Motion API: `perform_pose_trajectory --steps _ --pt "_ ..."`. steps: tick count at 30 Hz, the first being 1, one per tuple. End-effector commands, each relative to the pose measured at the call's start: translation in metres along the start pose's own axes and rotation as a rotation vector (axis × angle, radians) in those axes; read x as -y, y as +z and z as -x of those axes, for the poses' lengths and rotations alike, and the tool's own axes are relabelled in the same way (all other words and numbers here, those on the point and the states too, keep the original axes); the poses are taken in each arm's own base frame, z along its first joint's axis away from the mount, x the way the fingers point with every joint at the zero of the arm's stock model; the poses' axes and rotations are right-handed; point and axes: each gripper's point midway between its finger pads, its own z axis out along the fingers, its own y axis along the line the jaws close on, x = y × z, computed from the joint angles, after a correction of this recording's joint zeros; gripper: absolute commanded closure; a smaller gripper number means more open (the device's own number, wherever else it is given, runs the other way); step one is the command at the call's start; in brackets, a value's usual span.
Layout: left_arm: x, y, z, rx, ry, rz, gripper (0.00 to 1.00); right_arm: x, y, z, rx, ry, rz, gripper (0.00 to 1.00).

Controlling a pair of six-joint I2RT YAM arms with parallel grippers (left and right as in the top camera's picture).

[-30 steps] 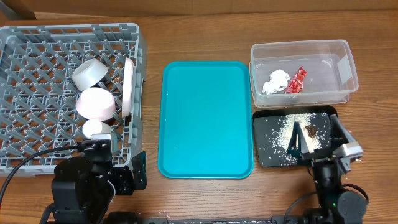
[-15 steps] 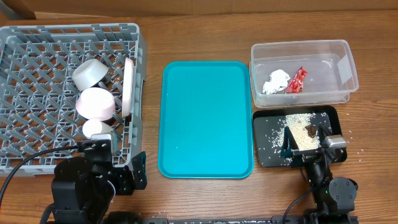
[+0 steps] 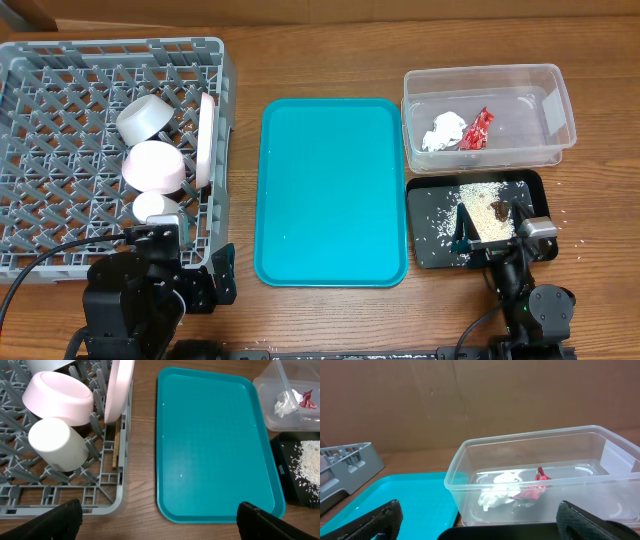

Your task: Sort waste into correct bins and load items into the dishwasher

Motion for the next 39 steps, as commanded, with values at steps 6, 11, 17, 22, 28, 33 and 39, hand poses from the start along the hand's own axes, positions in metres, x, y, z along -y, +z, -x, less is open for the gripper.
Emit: perform_pose_trajectory --steps 6,11,17,22,28,33,39 --pt "0.0 0.0 -0.001 0.004 -0.011 0.002 0.0 -0.001 0.0 -0.002 0.002 -0.005 0.005 0.0" --pt "0.0 0.0 -0.001 0.004 -0.011 0.002 0.0 -0.001 0.0 -0.002 0.002 -0.005 0.005 0.0" --pt "-0.013 0.0 -0.008 0.003 0.001 0.069 0.0 -0.001 0.0 -0.002 0.002 -0.005 0.005 0.0" --pt "-0.024 0.03 -0.013 0.166 0.015 0.08 0.0 -0.001 0.0 -0.002 0.002 -0.005 0.005 0.0" --pt "-0.026 0.072 -0.012 0.389 0.025 0.034 0.0 -0.001 0.0 -0.002 0.002 -0.005 0.005 0.0" --pt "-0.024 0.084 0.005 0.606 0.037 -0.006 0.0 -0.001 0.0 -0.002 0.002 -0.005 0.005 0.0" --pt "-0.027 0.081 0.024 0.842 0.052 -0.019 0.0 -0.001 0.0 -0.002 0.002 -0.005 0.005 0.0"
